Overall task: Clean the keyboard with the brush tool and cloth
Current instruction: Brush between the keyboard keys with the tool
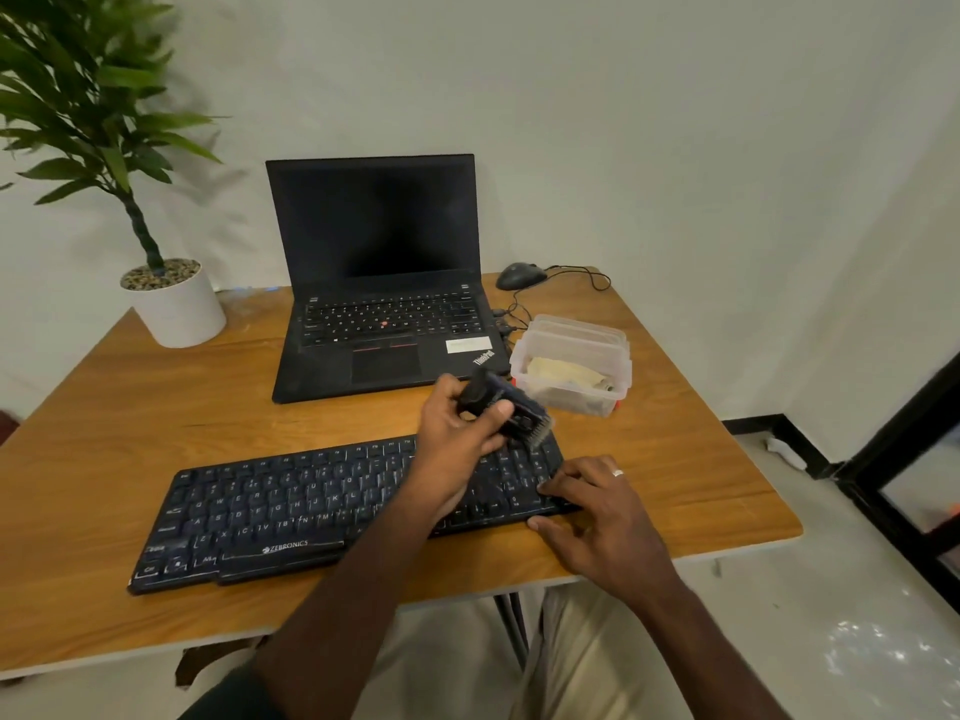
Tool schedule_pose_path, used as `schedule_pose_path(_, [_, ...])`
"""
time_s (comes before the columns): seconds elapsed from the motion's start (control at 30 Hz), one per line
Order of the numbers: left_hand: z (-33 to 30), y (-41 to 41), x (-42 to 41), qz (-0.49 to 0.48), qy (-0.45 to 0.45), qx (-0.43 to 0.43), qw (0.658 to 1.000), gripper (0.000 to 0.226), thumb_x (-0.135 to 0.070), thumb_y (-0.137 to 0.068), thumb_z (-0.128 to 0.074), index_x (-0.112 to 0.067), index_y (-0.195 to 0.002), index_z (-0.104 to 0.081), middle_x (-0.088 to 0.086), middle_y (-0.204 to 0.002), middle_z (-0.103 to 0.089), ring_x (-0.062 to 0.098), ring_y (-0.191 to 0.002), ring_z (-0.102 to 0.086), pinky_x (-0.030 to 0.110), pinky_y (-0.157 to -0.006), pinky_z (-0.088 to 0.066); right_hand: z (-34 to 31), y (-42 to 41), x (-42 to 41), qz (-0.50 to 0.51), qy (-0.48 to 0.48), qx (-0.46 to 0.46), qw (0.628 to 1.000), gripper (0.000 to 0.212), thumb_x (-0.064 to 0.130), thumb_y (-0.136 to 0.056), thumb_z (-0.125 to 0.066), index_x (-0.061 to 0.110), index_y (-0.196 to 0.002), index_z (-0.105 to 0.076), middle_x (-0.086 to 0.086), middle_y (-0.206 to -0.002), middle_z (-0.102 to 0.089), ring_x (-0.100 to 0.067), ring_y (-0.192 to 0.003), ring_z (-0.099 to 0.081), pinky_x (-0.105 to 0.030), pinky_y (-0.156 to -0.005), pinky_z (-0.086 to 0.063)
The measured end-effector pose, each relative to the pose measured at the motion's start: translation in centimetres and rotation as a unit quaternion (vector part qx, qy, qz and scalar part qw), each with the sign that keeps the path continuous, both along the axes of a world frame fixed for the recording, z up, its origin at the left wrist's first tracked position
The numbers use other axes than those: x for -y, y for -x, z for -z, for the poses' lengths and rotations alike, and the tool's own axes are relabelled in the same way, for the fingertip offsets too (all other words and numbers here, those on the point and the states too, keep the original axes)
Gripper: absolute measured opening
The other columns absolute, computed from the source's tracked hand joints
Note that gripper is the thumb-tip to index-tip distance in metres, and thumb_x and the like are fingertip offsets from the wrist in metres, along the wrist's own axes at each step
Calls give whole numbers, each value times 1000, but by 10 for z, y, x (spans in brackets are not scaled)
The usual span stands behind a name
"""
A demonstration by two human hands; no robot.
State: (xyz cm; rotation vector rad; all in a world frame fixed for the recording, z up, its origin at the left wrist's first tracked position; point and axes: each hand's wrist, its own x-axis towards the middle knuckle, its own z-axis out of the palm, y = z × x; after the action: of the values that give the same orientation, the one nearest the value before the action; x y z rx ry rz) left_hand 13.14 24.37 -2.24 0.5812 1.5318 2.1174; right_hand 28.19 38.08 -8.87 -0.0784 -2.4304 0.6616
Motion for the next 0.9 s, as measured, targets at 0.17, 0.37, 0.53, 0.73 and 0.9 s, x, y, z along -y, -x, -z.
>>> schedule_pose_path(0.17, [-5,18,82,-113,40,-27,992,23,1,-90,-65,-10,-104,-49,11,-117,-66,24,-105,-72,34,-80,-62,-4,-1,4,12,-26,11,1000,40,49,-82,-75,16,-105,-71,5,-105,-60,-15,-101,-52,-34,-83,-49])
schedule_pose_path(0.37, [19,12,182,-263,65,-98,958,21,-1,-90,-67,-17,-97,-56,2,-95,-69,18,-93,-70,32,-81,-61,-16,23,46,52,-118,89,988,64,75,-78,-63,26,-120,-59,1,-125,-55,-20,-119,-50,-49,-101,-42])
schedule_pose_path(0.53, [17,19,234,-339,29,-95,936,26,3,-88,-68,-20,-95,-60,-6,-90,-73,13,-88,-72,34,-79,-63,-30,72,111,-52,-139,141,979,74,79,-78,-53,36,-138,-47,7,-150,-44,-18,-139,-41,-50,-120,-22])
schedule_pose_path(0.73, [21,28,290,-399,-9,-59,915,23,-9,-82,-71,-17,-102,-61,3,-98,-69,21,-97,-71,44,-82,-62,-21,83,106,-55,-176,144,972,79,85,-82,-43,32,-139,-54,7,-145,-54,-16,-135,-47,-44,-117,-27])
schedule_pose_path(0.9, [27,29,322,-383,7,-28,923,43,-28,-67,-79,-19,-106,-64,-2,-98,-74,20,-95,-73,38,-76,-63,-15,75,88,-74,-177,122,974,74,77,-82,-54,26,-136,-60,4,-145,-55,-20,-133,-51,-54,-111,-38])
